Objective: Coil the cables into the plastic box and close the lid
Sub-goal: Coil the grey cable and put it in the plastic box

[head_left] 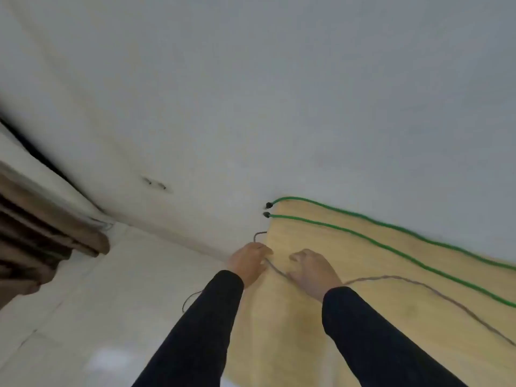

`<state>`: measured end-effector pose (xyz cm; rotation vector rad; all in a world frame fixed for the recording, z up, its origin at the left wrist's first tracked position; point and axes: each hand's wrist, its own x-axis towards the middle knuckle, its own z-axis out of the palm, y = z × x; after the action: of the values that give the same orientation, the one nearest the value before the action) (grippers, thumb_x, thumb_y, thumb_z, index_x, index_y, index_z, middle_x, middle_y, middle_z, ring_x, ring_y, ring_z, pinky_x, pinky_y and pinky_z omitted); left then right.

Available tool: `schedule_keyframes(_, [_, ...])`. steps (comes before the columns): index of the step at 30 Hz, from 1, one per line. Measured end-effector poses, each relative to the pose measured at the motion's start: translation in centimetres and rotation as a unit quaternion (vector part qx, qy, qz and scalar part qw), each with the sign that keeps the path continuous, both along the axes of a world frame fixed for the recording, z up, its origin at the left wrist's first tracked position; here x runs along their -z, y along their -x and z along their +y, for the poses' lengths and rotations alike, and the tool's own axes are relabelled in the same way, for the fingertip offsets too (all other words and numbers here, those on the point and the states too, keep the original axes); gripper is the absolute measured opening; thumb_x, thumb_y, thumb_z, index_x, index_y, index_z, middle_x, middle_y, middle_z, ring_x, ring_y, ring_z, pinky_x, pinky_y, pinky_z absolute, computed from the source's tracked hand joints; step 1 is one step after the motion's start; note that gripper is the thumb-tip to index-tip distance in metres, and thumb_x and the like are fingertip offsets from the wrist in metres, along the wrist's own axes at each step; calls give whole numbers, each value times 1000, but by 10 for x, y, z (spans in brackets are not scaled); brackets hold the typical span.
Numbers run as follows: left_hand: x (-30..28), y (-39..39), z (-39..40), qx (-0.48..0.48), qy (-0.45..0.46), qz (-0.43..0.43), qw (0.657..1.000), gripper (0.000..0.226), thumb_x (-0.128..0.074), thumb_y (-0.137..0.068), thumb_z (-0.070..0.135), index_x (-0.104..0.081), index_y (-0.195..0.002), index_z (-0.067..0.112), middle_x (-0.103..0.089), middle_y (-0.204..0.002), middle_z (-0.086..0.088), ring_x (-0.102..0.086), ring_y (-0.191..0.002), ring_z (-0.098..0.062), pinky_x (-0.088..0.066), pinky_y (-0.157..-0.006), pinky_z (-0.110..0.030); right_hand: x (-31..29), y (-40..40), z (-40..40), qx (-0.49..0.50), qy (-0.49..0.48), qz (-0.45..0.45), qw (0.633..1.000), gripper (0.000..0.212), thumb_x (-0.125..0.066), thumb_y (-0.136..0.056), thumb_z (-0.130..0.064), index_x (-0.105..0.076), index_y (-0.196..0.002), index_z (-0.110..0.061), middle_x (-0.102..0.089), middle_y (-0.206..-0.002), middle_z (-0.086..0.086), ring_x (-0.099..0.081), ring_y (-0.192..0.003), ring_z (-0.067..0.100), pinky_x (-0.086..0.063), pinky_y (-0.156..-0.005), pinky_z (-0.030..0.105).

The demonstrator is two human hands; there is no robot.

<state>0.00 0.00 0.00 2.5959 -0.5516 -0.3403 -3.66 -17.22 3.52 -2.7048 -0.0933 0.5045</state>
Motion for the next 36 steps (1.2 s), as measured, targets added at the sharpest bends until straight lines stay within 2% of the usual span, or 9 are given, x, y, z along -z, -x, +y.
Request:
schedule_keyframes(6, [35,-18,6,32,34,-54,997,21,-51,-92,13,-63,-108,7,-60,-112,-8,-54,-105,-21,-43,-87,-24,33,-16,18,13,1,6,1000,32,-59,-85,-27,-59,-114,-13,-58,-108,6,-54,-100,22,-43,-82,28])
schedule_keyframes(9, [44,-23,8,49,54,-108,991,5,-64,-80,2,-66,-84,5,-64,-86,-11,-60,-78,-27,-54,-71,-37,39,-20,24,13,-3,-20,1000,19,-54,-87,-20,-62,-102,-13,-60,-100,7,-56,-92,22,-41,-74,27])
schedule_keyframes(11, [48,-26,10,50,63,-111,991,8,-66,-75,0,-63,-76,7,-63,-76,-10,-59,-66,-28,-54,-60,-37,40,-22,26,21,-13,-34,999,16,-50,-88,-18,-62,-98,-12,-59,-97,8,-55,-87,22,-41,-71,27])
schedule_keyframes(16, [26,-37,11,3,105,-119,987,18,-42,-97,17,-57,-95,8,-59,-91,-7,-46,-81,-19,-32,-70,-23,13,-25,20,58,-101,-87,989,13,-48,-93,-23,-58,-95,-16,-61,-77,2,-52,-66,17,-42,-61,30])
schedule_keyframes(21, [-22,-48,4,-22,203,-58,977,17,-45,-96,24,-57,-92,12,-57,-83,2,-54,-74,-16,-52,-68,-31,-39,-32,-1,70,-157,-167,971,18,-54,-91,-21,-67,-102,-16,-64,-80,-3,-54,-70,12,-42,-65,20])
schedule_keyframes(24, [-55,-48,-10,-12,238,-24,971,22,-48,-95,30,-61,-84,15,-52,-66,5,-45,-56,-8,-43,-55,-18,-76,-35,-19,69,-169,-207,961,16,-57,-90,-20,-70,-97,-15,-65,-80,-8,-53,-70,0,-38,-65,6])
schedule_keyframes(29, [-71,-32,-36,29,218,13,975,28,-41,-98,30,-49,-71,27,-42,-60,3,-33,-50,-6,-29,-48,-18,-121,-30,-51,22,-133,-186,973,19,-53,-91,-22,-70,-92,-13,-68,-85,2,-55,-73,17,-43,-67,27])
schedule_keyframes(34, [-71,-25,-42,-59,207,-44,976,26,-45,-96,22,-54,-73,20,-48,-63,6,-39,-52,-6,-35,-51,-17,-104,-21,-60,-1,-168,-141,976,22,-50,-92,-17,-69,-100,-10,-67,-89,4,-54,-77,17,-40,-67,25])
schedule_keyframes(36, [-66,-24,-41,-91,202,-49,974,24,-46,-96,23,-58,-75,21,-57,-71,1,-51,-62,-12,-46,-59,-22,-94,-19,-60,16,-202,-128,971,23,-50,-93,-17,-69,-105,-13,-70,-97,5,-58,-83,18,-43,-72,25])
